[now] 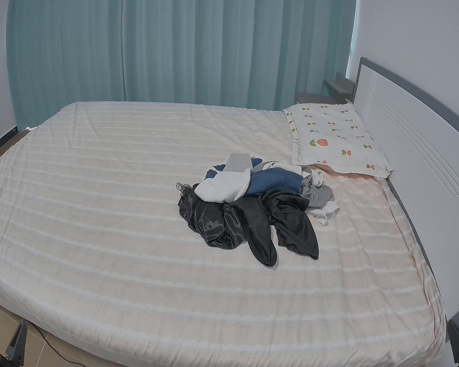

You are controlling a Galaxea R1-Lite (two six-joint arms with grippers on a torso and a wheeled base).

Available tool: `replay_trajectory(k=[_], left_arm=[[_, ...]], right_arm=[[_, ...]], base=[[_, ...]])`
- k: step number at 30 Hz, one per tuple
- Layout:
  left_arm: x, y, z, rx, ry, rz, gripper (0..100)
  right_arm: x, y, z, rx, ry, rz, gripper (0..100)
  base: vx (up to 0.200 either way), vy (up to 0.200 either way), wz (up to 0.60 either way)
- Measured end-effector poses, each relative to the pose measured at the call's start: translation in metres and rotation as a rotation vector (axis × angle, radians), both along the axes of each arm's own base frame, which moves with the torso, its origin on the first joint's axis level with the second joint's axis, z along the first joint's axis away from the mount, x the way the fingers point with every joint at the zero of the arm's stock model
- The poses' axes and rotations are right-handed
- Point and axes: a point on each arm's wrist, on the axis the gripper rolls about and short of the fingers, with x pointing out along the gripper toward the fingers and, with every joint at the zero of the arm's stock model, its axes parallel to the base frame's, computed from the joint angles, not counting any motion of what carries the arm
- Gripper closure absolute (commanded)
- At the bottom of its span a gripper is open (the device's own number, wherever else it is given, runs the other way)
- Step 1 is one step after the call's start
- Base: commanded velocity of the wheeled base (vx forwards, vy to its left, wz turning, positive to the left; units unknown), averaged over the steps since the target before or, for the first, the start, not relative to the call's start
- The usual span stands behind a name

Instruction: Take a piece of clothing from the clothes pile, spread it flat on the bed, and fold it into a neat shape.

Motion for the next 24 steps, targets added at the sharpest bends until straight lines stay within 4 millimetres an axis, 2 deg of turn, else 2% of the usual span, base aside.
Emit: replay_trajectory(k=[4, 10, 19, 24], left_arm=[[0.000, 0.000, 0.000, 0.000, 0.000, 0.000, 0], [0.000, 0.000, 0.000, 0.000, 0.000, 0.000, 0], [0.000, 0.000, 0.000, 0.000, 0.000, 0.000, 0], [0.000, 0.000, 0.000, 0.000, 0.000, 0.000, 0]], right_arm=[[0.024, 0.002, 0.010, 0.004, 0.106, 0.045, 0], [0.073, 0.008, 0.019, 0.011, 0.240, 0.088, 0], [0.157, 0.025, 0.008, 0.066, 0.415, 0.121, 0], [0.210, 0.038, -0.008, 0.108, 0.474, 0.099, 0]], base=[[0.000, 0.000, 0.00], [0.000, 0.000, 0.00], [0.000, 0.000, 0.00], [0.000, 0.000, 0.00]])
